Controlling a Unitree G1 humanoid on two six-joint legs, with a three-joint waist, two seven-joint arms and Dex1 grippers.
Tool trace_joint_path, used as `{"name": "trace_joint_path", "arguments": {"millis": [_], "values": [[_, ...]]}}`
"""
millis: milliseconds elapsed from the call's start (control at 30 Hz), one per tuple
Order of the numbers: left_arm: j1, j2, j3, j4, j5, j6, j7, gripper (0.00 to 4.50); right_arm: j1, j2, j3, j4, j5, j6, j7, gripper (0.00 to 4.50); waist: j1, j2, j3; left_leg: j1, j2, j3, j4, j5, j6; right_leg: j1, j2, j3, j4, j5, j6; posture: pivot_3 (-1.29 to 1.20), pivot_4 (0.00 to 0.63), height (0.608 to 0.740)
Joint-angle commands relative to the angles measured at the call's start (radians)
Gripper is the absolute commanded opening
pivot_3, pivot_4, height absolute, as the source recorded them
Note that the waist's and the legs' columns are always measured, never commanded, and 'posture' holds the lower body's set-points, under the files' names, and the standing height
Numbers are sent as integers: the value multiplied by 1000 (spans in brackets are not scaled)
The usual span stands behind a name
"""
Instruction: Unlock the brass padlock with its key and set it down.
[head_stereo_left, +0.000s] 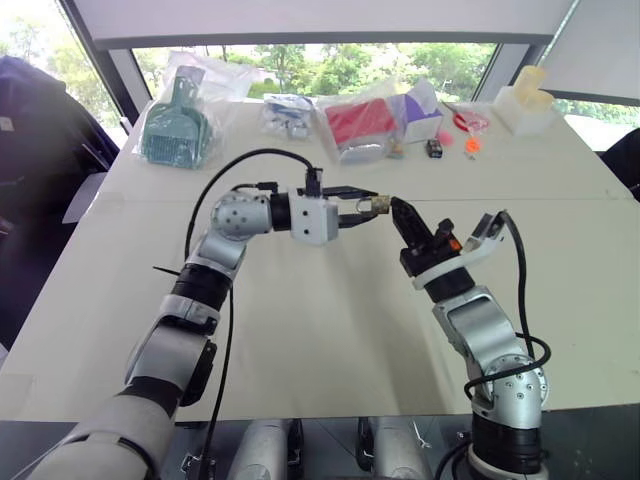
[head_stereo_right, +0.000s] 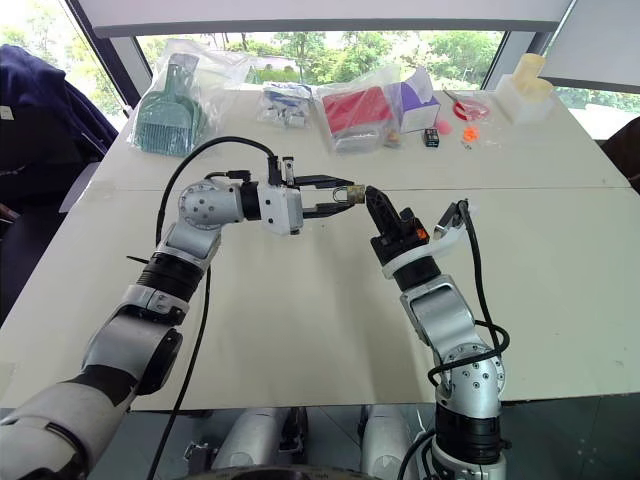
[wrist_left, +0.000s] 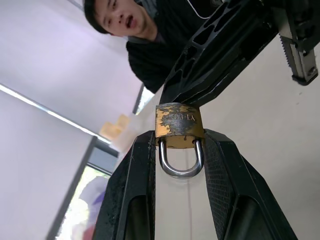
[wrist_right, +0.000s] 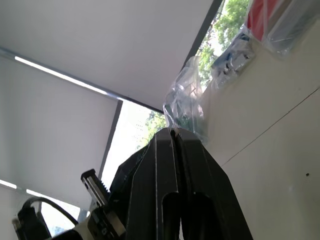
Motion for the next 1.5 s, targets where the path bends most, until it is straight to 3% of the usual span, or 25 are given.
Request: {"name": "trace_joint_path", "arguments": {"millis": [33,200,233,300,467,800,1233,1333,1500], "values": [[-75,7,4,-20,24,-173,106,772,21,14,-51,42,9,-33,-87,16,0,0,0,0,0,0,0,0,0,0,0,0,0,0,0,0,150,735],[-93,17,-25,63,53,-203,157,772,33,-11,-5,-12,-36,2,-80,16,0,0,0,0,0,0,0,0,0,0,0,0,0,0,0,0,150,735],[-96,11,-25,73,25,-169,139,772,38,-19,2,-27,-53,5,-65,276,1,0,0,0,0,0,0,0,0,0,0,0,0,0,0,0,150,735],[-101,0,-24,84,-31,-97,101,772,48,-31,8,-58,-63,3,-33,892,0,0,0,0,0,0,0,0,0,0,0,0,0,0,0,0,150,735],[-112,-15,-8,69,-182,82,-29,772,96,-146,-13,-159,-47,34,114,3514,-2,1,0,0,0,1,0,0,0,0,0,0,0,0,0,0,150,735],[-76,-9,-3,-130,-366,401,-220,772,69,-297,-34,-136,-82,59,296,3514,-1,1,0,0,0,0,0,0,0,0,0,0,0,0,0,0,150,735],[-41,-13,-15,-252,-379,456,-296,772,46,-329,-67,-110,8,85,339,3514,1,1,0,0,0,0,0,0,0,0,0,0,0,-2,-3,0,150,735],[-35,-17,-18,-261,-377,458,-301,772,47,-329,-63,-111,5,87,336,2674,1,1,0,0,0,0,0,0,0,0,0,0,0,-2,-3,0,150,735],[-33,-26,-21,-264,-371,445,-306,772,46,-319,-46,-108,3,90,327,146,1,1,0,0,0,0,0,0,0,0,0,0,0,-2,-3,0,150,735]]}}
